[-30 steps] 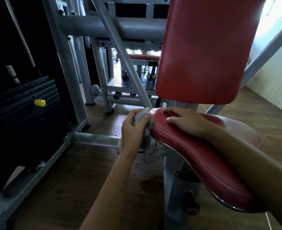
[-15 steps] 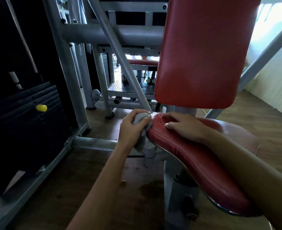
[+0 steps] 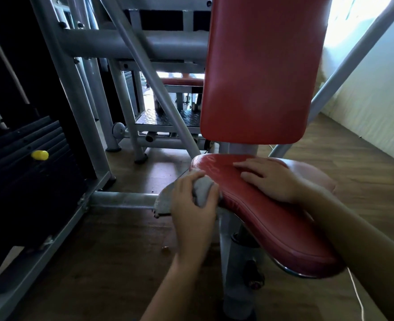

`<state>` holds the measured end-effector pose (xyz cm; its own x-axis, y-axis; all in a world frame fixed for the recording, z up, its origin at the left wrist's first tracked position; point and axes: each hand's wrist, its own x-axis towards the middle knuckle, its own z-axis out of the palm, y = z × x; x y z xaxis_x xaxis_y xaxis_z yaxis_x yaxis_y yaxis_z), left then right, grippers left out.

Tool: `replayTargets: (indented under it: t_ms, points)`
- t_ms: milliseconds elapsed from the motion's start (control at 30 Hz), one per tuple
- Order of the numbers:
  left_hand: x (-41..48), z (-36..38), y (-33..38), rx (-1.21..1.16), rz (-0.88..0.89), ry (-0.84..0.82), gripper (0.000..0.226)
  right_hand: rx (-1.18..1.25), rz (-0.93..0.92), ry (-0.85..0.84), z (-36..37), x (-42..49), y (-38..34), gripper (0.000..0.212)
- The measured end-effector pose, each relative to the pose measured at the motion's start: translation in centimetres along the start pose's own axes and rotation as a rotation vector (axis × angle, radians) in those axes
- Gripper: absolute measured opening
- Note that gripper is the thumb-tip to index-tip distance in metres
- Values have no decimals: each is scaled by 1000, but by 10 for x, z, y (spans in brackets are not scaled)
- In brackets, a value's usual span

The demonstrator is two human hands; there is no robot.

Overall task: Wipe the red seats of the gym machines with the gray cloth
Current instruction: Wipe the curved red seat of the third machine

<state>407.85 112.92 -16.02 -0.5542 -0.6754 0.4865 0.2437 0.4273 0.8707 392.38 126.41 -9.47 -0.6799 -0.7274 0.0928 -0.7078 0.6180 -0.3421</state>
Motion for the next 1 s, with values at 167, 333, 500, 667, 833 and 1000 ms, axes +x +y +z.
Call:
replayTargets:
  t_ms: [167,333,500,667,833,1000]
  points:
    - [-56,21,23,-129,-11,1,31,82,49,84,6,-2,8,37]
    - [-46,7,27,-156,-19,-141,30,361,152,183,4,-5,8,28]
    - [30,16,43,-6,-20,-70,22,823,288,347,-1,-5,7,27]
    - [107,41,60,230,-145,-528,50,1022,340,542,-9,-14,2,25]
    - [128,27,44,197,-147,-637,32,930,168,516,-9,-15,1,25]
    - [104,20,16,627,94,-559,33,670,-14,278,-5,-11,-4,36]
